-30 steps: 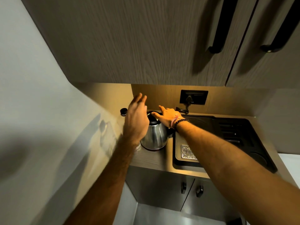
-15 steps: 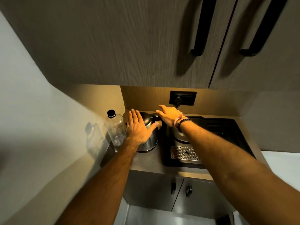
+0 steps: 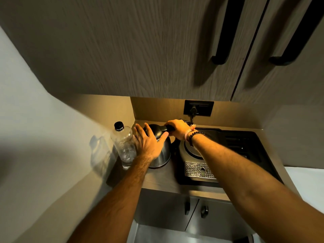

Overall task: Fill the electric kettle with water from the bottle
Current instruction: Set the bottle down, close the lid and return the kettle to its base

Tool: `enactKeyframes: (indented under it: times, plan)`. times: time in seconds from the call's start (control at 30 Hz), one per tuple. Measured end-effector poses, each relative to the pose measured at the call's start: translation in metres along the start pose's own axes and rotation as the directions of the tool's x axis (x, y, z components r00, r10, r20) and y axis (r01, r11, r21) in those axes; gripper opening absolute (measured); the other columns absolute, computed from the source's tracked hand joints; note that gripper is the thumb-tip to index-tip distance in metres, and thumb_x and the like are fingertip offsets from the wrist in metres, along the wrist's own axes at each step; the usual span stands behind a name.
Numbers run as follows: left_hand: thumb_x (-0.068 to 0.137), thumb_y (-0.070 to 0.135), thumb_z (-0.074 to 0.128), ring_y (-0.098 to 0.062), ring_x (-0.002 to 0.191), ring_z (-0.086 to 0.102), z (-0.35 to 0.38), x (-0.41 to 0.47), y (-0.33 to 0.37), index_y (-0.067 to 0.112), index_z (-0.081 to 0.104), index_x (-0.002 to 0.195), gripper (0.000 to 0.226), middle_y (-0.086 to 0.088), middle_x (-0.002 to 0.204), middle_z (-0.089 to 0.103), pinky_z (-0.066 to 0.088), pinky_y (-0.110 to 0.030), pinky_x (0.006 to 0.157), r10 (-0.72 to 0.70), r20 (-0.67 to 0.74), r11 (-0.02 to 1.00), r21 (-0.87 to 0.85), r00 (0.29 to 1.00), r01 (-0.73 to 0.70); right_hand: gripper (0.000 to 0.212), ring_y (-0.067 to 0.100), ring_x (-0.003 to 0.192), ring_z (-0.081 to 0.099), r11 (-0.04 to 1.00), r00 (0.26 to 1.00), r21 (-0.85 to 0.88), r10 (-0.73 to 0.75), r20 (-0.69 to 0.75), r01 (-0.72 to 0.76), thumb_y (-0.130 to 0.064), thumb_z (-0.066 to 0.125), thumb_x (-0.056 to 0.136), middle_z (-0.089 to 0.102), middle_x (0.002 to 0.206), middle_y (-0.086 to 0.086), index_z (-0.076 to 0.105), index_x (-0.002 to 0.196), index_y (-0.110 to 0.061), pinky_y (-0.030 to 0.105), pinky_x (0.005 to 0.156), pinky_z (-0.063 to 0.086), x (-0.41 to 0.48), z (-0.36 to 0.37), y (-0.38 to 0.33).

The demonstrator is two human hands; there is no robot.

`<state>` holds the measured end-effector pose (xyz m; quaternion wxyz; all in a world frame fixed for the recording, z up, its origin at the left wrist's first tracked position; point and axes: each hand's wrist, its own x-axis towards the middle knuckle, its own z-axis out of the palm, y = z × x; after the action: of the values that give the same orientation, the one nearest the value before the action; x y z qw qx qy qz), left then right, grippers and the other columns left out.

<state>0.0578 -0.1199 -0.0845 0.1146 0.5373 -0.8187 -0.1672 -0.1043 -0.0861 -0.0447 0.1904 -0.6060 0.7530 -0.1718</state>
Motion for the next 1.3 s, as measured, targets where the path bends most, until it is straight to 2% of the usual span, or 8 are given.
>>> enactKeyframes:
  times: [0.17,0.37,0.47,0.53,0.67,0.83,1.1,1.3]
  plan:
    - [0.085,0.081,0.025,-0.038,0.15,-0.015,0.003,0.004,0.004,0.011,-0.004,0.156,0.104,-0.026,0.162,-0.013,-0.006,-0.056,0.118,-0.033,-0.051,0.998,-0.053,0.998,0.03,0.037,0.03,0.112,0.063,0.999,0.999,0.042,-0.001,-0.048,0.003,-0.026,0.07,0.087,0.069,0.119,0.012,0.064,0.12,-0.01,0.047,0.097,0.05,-0.003,0.003,0.001]
    - [0.088,0.076,0.033,-0.036,0.152,-0.005,-0.012,0.01,0.015,0.013,-0.001,0.157,0.1,-0.022,0.164,-0.006,0.013,-0.058,0.12,-0.086,-0.16,0.976,-0.211,0.983,0.051,0.037,0.03,0.11,0.061,0.996,0.989,0.082,0.034,-0.146,-0.022,-0.027,0.07,0.086,0.067,0.118,0.012,0.063,0.119,-0.011,0.048,0.095,0.05,-0.011,-0.019,0.01]
    - [0.088,0.072,0.043,-0.037,0.151,0.006,-0.018,0.014,0.031,0.015,-0.007,0.157,0.102,-0.022,0.164,0.003,0.018,-0.054,0.117,-0.129,-0.122,0.89,-0.452,0.984,0.061,0.038,0.029,0.113,0.061,0.99,0.982,0.14,0.057,-0.181,-0.032,-0.025,0.071,0.085,0.068,0.118,0.011,0.064,0.121,-0.014,0.05,0.099,0.047,-0.017,-0.043,0.019]
    - [0.087,0.071,0.047,-0.039,0.146,0.023,-0.017,0.016,0.047,0.021,-0.013,0.156,0.104,-0.022,0.161,0.021,0.027,-0.05,0.113,-0.143,-0.033,0.792,-0.603,0.989,0.094,0.036,0.027,0.111,0.062,0.989,0.977,0.144,0.067,-0.204,-0.038,-0.024,0.072,0.084,0.069,0.115,0.008,0.066,0.118,-0.016,0.05,0.1,0.047,-0.024,-0.061,0.027]
    - [0.086,0.07,0.051,-0.037,0.145,0.029,-0.013,0.013,0.084,0.028,-0.014,0.155,0.104,-0.016,0.16,0.028,0.027,-0.053,0.116,-0.109,0.046,0.685,-0.721,0.993,0.109,0.036,0.025,0.109,0.062,0.99,0.968,0.111,0.111,-0.225,-0.088,-0.026,0.073,0.082,0.07,0.115,0.006,0.067,0.116,-0.017,0.049,0.1,0.046,-0.044,-0.088,0.05]
    - [0.088,0.063,0.057,-0.035,0.146,0.026,0.004,0.007,0.122,0.024,-0.004,0.158,0.101,-0.016,0.16,0.028,0.023,-0.047,0.116,-0.037,0.101,0.657,-0.747,0.994,0.1,0.034,0.026,0.104,0.064,0.983,0.953,0.119,0.165,-0.253,-0.138,-0.022,0.074,0.082,0.071,0.111,0.009,0.069,0.114,-0.014,0.038,0.092,0.05,-0.072,-0.102,0.086]
    - [0.088,0.06,0.059,-0.034,0.147,0.022,0.02,0.0,0.157,0.024,0.004,0.158,0.097,-0.016,0.159,0.029,0.023,-0.048,0.115,0.026,0.142,0.638,-0.764,0.989,0.093,0.033,0.027,0.103,0.062,0.966,0.936,0.166,0.236,-0.263,-0.197,-0.019,0.073,0.084,0.069,0.11,0.012,0.069,0.116,-0.01,0.033,0.086,0.046,-0.093,-0.111,0.124]
    - [0.087,0.059,0.062,-0.034,0.145,0.027,0.019,0.001,0.164,0.02,0.009,0.158,0.097,-0.017,0.157,0.031,0.027,-0.048,0.114,0.044,0.158,0.648,-0.756,0.986,0.092,0.031,0.029,0.105,0.061,0.955,0.933,0.198,0.267,-0.241,-0.222,-0.019,0.072,0.085,0.069,0.111,0.013,0.068,0.115,-0.011,0.044,0.095,0.048,-0.093,-0.112,0.137]
